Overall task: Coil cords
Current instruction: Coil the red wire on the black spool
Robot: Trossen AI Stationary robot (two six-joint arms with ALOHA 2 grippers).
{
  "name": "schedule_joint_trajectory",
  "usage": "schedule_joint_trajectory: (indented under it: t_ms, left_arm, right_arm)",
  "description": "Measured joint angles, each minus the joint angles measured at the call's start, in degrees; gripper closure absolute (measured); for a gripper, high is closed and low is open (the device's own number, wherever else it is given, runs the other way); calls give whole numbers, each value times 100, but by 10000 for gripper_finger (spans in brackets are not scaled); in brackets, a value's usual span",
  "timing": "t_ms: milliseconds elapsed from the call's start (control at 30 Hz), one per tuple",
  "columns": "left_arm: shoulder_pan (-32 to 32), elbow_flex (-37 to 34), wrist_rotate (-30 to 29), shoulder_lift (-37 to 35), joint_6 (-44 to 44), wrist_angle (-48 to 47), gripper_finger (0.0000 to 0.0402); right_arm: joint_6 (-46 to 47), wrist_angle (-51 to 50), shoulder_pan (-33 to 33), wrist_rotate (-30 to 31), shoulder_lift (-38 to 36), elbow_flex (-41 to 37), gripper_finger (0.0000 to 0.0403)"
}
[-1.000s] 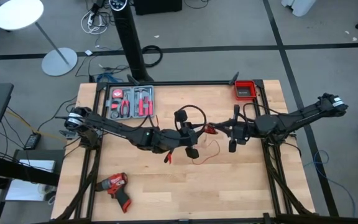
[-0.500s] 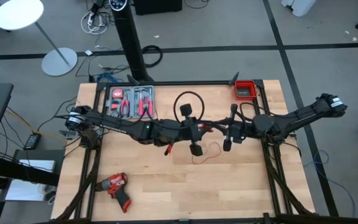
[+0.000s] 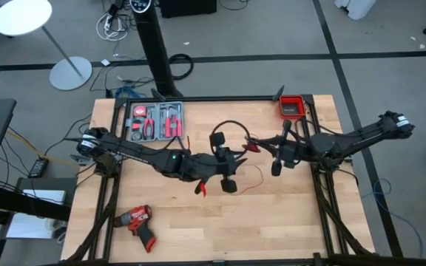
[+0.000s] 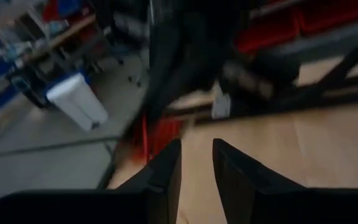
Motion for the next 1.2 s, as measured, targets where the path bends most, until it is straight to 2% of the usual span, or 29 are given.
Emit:
schedule_joint_trajectory:
  t_ms: [133, 667, 767, 833, 967, 1200]
  left_arm:
    - [5, -2, 7, 0, -151, -412, 308]
    - [105, -7, -19, 189, 133, -249, 308]
    - [111, -4, -210, 245, 158, -100, 308]
    - [113, -7, -347, 266, 205, -55, 317]
    - [111, -7, -287, 267, 199, -35, 385]
    - [138, -17, -284, 271, 213, 49, 399]
  right_arm:
    - [-65, -85, 209, -84, -187, 0, 403]
    - [-126, 450, 472, -184, 178, 2, 403]
    - [-127, 499, 468, -282, 178, 2, 403]
    - [-135, 506, 465, -255, 178, 2, 403]
    - [126, 464, 460, -240, 169, 7, 394]
    - [517, 265, 446, -156, 162, 15, 337]
